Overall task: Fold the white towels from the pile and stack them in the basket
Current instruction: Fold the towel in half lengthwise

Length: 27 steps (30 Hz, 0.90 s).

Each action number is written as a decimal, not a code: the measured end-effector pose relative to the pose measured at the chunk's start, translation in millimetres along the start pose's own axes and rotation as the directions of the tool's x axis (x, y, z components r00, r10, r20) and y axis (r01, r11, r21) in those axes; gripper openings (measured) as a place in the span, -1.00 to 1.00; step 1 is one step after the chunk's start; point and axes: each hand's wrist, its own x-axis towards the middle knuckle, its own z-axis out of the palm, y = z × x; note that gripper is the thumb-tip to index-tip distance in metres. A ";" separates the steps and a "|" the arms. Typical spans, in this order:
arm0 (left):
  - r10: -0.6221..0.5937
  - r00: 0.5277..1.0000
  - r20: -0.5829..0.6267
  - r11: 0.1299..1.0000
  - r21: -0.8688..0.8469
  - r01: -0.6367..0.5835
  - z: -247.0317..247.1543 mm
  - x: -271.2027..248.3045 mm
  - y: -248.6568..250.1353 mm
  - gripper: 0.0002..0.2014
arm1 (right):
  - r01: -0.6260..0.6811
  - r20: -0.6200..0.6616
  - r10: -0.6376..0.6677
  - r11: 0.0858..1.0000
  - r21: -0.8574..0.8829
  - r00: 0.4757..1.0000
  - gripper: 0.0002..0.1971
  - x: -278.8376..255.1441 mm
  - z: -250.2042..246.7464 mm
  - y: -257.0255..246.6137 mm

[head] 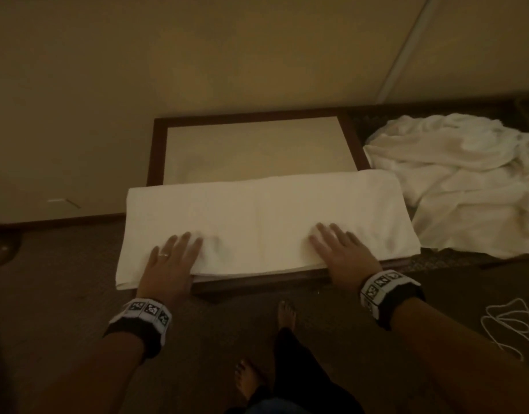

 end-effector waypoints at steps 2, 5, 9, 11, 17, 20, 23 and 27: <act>-0.071 0.996 0.054 0.997 0.046 0.068 -0.8 -2.9 -31.6 -0.22 | 0.039 0.044 -0.039 0.999 0.003 0.998 -0.19 9.4 -2.7 -21.6; -0.103 0.985 0.140 0.982 0.174 0.078 -9.8 -8.2 -72.8 -0.27 | -0.001 0.083 -0.002 0.999 0.035 0.997 -0.15 18.3 -1.5 -31.7; -0.131 0.967 0.219 0.979 0.182 0.091 -11.3 -15.4 -78.4 -0.30 | 0.028 0.079 -0.030 0.999 0.022 0.996 -0.12 25.0 -2.7 -33.1; -0.164 0.964 0.207 0.982 0.123 0.141 -11.8 -16.8 -66.1 -0.28 | 0.029 0.086 -0.031 0.999 0.021 0.996 -0.12 27.8 -4.7 -34.0; -0.040 0.991 0.130 0.998 -0.045 0.047 -8.1 2.3 8.3 -0.24 | 0.023 0.044 -0.025 0.999 0.042 0.999 -0.14 22.7 -8.8 -17.5; -0.130 0.987 0.095 0.991 -0.016 0.132 -5.3 12.3 32.4 -0.32 | -0.128 0.030 0.127 0.991 0.044 0.991 -0.23 12.9 -7.8 17.6; -0.189 0.973 0.133 0.980 -0.030 0.195 -5.7 17.3 38.2 -0.30 | -0.276 0.009 0.277 0.961 -0.028 0.961 -0.39 -4.9 -8.0 64.9; -0.219 0.968 0.125 0.975 -0.011 0.222 -10.9 25.1 55.0 -0.31 | -0.412 0.089 0.414 0.910 -0.039 0.906 -0.40 -30.5 2.0 110.0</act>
